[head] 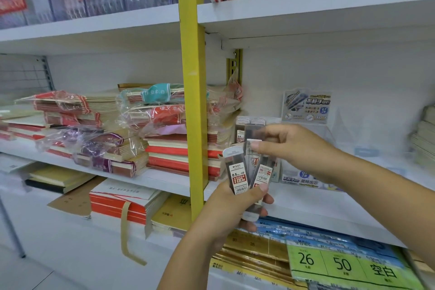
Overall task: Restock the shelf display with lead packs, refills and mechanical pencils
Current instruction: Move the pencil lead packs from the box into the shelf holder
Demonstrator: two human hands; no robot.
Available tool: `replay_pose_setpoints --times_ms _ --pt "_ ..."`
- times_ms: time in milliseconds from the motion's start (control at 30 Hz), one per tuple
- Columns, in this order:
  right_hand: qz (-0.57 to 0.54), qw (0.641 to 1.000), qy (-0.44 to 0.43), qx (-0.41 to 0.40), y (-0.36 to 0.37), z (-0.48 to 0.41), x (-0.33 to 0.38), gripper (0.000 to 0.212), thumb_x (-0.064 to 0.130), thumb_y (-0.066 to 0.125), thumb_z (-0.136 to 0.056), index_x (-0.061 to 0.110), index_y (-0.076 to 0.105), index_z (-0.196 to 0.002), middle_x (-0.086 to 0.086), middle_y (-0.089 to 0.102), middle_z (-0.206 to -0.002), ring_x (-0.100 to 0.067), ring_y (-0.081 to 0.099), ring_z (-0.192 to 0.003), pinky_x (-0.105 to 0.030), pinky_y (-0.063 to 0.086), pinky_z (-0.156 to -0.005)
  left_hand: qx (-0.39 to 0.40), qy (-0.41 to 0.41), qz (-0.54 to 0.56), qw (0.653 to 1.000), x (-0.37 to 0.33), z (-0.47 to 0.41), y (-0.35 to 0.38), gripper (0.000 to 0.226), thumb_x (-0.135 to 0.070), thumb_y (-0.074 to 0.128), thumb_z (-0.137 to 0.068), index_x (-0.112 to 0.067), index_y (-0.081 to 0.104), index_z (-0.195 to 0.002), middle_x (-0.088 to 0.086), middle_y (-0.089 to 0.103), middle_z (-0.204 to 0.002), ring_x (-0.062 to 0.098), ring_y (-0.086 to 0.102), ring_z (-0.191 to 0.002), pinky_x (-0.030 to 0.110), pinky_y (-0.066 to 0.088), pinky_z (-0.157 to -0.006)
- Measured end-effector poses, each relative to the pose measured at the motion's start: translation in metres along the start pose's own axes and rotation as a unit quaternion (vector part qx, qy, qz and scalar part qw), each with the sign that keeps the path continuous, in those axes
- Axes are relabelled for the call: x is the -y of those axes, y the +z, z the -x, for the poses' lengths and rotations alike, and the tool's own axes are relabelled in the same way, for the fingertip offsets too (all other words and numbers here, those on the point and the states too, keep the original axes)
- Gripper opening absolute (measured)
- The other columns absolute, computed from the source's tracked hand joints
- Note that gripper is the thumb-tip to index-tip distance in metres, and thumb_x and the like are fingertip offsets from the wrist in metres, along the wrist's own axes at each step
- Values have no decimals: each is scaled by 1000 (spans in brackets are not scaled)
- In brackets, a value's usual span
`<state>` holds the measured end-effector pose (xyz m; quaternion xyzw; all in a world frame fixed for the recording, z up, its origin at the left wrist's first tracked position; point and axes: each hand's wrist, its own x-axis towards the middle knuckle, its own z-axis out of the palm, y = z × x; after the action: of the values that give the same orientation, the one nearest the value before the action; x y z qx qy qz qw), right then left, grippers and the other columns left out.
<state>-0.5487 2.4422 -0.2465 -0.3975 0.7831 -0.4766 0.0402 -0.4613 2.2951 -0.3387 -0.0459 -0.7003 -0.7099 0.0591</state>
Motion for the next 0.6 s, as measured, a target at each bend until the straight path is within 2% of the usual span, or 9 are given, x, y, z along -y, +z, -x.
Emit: replay_pose_setpoints --times_ms 167,267,367,433,533,600 --pt "-136 986 17 -93 -8 2 -2 12 17 57 -95 13 66 -101 -6 75 -90 -18 71 -81 -29 58 -74 -9 -13 18 1000 3 5 -4 20 -41 68 -91 -34 66 -110 1 76 -96 14 72 -83 26 56 -58" --pt "-187 975 3 -123 -21 8 0 17 23 49 -99 22 63 -109 -10 73 -96 -30 72 -86 -42 58 -75 -36 -7 57 998 4 6 -9 12 -38 69 -90 -36 71 -102 4 76 -97 17 74 -87 30 58 -61" --pt "-103 993 20 -57 -26 20 2 22 40 53 -92 38 63 -111 -10 73 -81 -28 72 -67 -33 57 -56 -78 11 108 991 1 5 -11 27 -40 72 -82 -29 71 -107 6 76 -98 22 75 -95 32 59 -61" --pt "-34 999 43 0 -22 27 3 28 48 60 -81 43 66 -108 -6 71 -69 -21 67 -55 -27 52 -48 -94 41 120 988 -2 5 -11 31 -45 72 -76 -33 73 -104 4 77 -101 21 74 -95 30 59 -60" --pt "13 997 68 37 -13 30 1 26 48 71 -72 40 68 -96 -6 67 -77 -23 65 -51 -29 51 -46 -92 76 128 985 -6 6 -9 21 -46 71 -76 -43 73 -97 -1 76 -106 19 74 -95 27 58 -61" --pt "54 995 67 45 -8 29 -1 24 44 76 -74 35 59 -89 -3 63 -76 -26 66 -51 -26 46 -41 -93 74 133 984 -6 5 -7 23 -42 74 -74 -40 74 -97 -1 77 -105 20 75 -94 27 59 -61"
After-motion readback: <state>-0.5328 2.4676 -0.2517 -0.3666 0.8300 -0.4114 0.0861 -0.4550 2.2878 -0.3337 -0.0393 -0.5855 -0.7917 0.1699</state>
